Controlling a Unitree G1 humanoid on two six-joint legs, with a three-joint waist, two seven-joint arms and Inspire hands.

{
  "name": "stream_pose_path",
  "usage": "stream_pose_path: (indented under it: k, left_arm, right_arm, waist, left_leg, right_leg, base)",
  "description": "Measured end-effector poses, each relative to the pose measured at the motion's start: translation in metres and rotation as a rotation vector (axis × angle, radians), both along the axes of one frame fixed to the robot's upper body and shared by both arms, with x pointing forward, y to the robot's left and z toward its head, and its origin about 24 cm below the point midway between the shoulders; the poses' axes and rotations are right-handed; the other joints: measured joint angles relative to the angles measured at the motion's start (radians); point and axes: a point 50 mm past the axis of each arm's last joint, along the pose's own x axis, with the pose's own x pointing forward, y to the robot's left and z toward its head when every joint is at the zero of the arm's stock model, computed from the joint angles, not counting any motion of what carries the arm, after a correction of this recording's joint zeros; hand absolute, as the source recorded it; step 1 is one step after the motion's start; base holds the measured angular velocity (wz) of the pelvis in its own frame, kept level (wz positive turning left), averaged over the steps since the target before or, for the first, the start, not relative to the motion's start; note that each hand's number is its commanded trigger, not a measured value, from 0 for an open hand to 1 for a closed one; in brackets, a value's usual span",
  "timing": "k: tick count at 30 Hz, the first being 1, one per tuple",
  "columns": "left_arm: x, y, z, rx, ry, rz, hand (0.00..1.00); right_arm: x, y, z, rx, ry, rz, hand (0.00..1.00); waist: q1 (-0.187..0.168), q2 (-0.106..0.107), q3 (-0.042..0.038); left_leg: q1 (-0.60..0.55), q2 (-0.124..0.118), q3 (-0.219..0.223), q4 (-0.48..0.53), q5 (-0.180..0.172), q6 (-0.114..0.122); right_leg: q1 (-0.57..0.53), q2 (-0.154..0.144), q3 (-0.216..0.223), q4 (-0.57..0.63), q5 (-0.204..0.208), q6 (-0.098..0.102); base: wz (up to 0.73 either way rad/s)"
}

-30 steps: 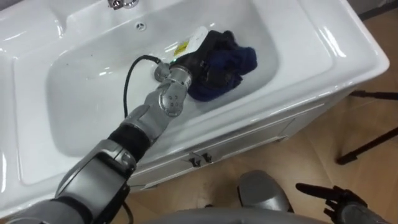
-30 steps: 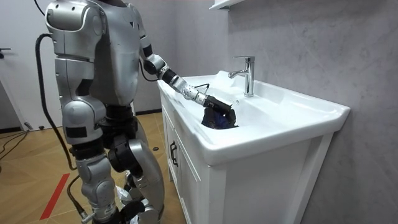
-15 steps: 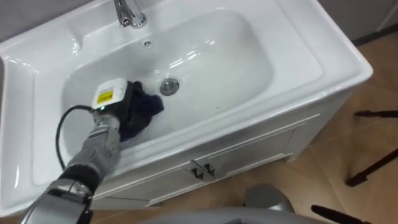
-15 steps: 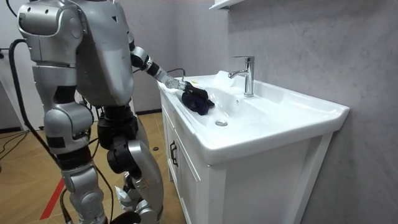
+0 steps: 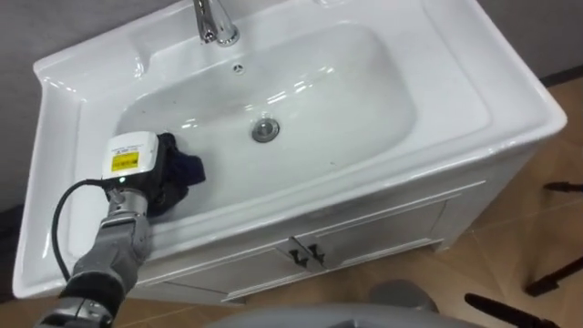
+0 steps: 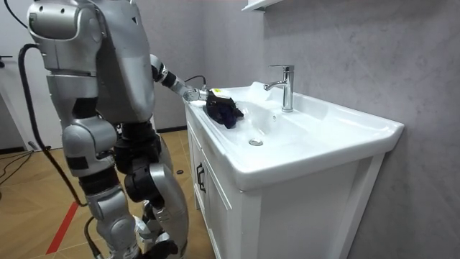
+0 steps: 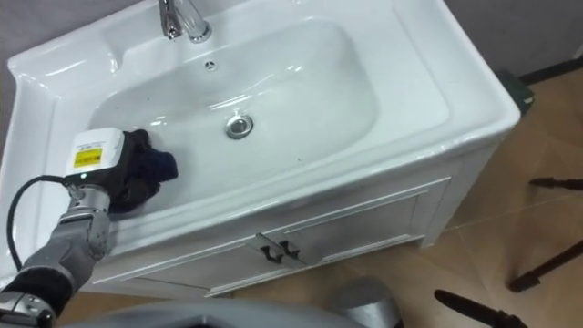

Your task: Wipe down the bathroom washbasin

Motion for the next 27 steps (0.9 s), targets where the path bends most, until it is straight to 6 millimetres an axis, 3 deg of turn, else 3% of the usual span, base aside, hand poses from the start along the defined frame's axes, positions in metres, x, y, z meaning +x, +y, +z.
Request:
stream_pose_path:
  k: [6,9,14,21,27]
  left_arm:
    - [-0.004,-0.002,0.006,-0.003,-0.063,-0.001,1.00]
    - [0.000,-0.004,0.011,-0.025,-0.101,0.004,1.00]
    - [0.006,-0.005,0.020,-0.095,-0.161,0.045,1.00]
    - [0.030,-0.017,0.065,-0.187,-0.393,0.013,1.00]
    - [0.039,-0.018,0.101,-0.220,-0.594,0.011,1.00]
  right_arm:
    - [0.007,0.003,-0.001,-0.007,-0.016,-0.011,0.00]
    - [0.007,0.008,-0.003,-0.001,-0.013,-0.015,0.00]
    - [0.009,0.018,-0.007,0.000,-0.001,-0.001,0.00]
    - [0.009,0.022,-0.008,-0.005,-0.003,0.045,0.00]
    - [0.002,0.024,-0.009,-0.009,0.015,0.070,0.00]
  waist:
    - [0.008,-0.017,0.0081]
    - [0.017,-0.038,0.0133]
    - [0.023,-0.074,0.0150]
    - [0.071,-0.080,0.0146]
    - [0.071,-0.077,0.0181]
  left_leg:
    - [0.024,0.003,-0.046,-0.032,0.004,-0.006]
    - [0.026,0.007,-0.064,-0.032,0.004,-0.006]
    - [0.029,0.014,-0.089,-0.025,0.004,-0.006]
    - [0.021,0.015,-0.125,-0.017,0.003,-0.007]
    - [0.045,0.012,-0.143,-0.026,0.003,-0.007]
  right_leg:
    - [0.044,0.009,-0.022,-0.039,0.003,-0.007]
    - [0.065,0.012,-0.040,-0.063,0.006,-0.011]
    - [0.099,0.015,-0.071,-0.097,0.009,-0.017]
    - [0.130,0.017,-0.100,-0.147,0.027,-0.016]
    - [0.174,0.015,-0.116,-0.167,0.031,-0.013]
  base:
    - [0.10]
    - [0.18]
    - [0.19]
    - [0.14]
    - [0.10]
